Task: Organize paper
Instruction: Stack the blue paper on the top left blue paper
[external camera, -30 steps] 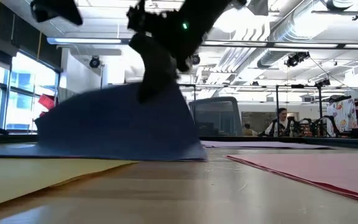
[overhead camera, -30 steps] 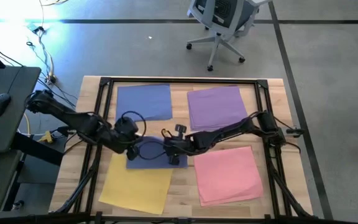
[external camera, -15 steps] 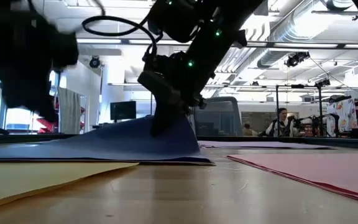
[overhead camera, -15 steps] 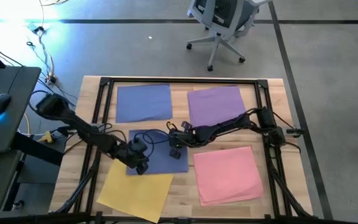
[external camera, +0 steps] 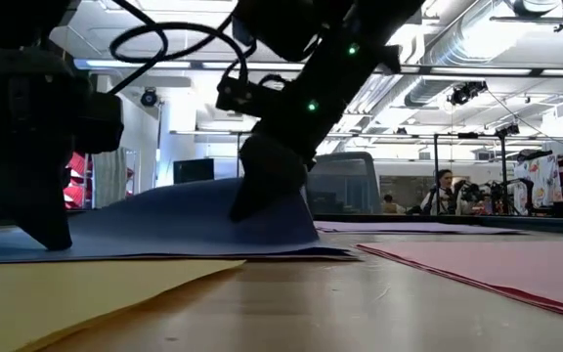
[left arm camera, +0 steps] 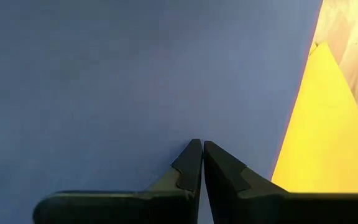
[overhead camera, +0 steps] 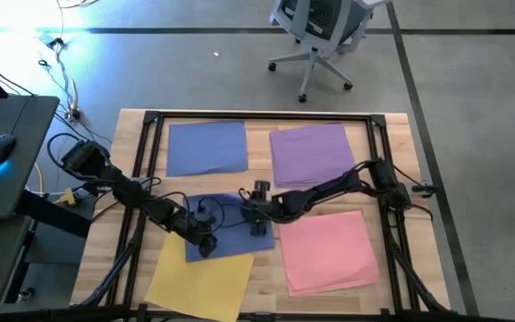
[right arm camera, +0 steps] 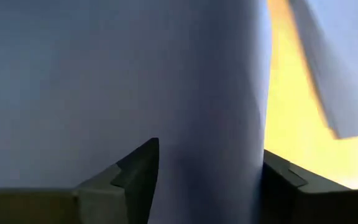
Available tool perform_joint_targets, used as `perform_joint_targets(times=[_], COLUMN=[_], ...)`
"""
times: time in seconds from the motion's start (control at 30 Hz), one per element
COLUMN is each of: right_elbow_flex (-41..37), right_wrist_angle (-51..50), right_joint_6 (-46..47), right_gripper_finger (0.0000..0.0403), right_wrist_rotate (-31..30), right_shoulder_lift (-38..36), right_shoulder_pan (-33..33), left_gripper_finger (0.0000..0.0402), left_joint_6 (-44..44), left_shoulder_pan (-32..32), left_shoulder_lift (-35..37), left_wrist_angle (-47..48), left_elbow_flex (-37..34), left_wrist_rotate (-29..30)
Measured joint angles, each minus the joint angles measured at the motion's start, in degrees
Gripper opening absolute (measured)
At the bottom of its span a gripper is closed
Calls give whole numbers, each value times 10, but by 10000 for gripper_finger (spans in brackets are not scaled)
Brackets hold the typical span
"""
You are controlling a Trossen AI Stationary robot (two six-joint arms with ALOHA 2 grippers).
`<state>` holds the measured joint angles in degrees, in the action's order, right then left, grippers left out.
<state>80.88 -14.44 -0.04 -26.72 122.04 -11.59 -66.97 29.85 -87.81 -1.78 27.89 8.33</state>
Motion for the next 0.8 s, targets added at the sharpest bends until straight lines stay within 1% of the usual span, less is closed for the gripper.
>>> perform_joint_targets(times=[0.1,0.17,0.23,0.3,0.4,0.47,0.53,0.7,0.8], right_elbow_flex=[0,1,1,1,1,1,1,-1,-1], right_wrist_angle=[-8,-27,-68,-121,-172,-173,-145,-11,20], right_joint_6=[1,26,81,149,249,283,284,223,247], right_gripper_finger=[192,192,192,192,192,192,192,192,193], right_wrist_rotate=[-44,-80,-104,-105,-84,-65,-33,66,89], right_shoulder_lift=[0,0,0,0,0,0,0,1,14], right_shoulder_pan=[-13,-19,-21,-15,-2,4,9,26,46], left_gripper_finger=[0,0,0,0,0,0,0,0,0], left_joint_6=[2,13,26,32,41,48,59,77,85], left_shoulder_pan=[1,1,1,1,1,1,1,1,1], left_shoulder_lift=[0,0,0,0,0,0,0,0,1], left_wrist_angle=[2,2,2,5,12,12,13,15,22], left_elbow_flex=[0,0,0,0,1,1,1,1,1], left_wrist_rotate=[-6,-21,-37,-49,-61,-61,-62,-62,-64])
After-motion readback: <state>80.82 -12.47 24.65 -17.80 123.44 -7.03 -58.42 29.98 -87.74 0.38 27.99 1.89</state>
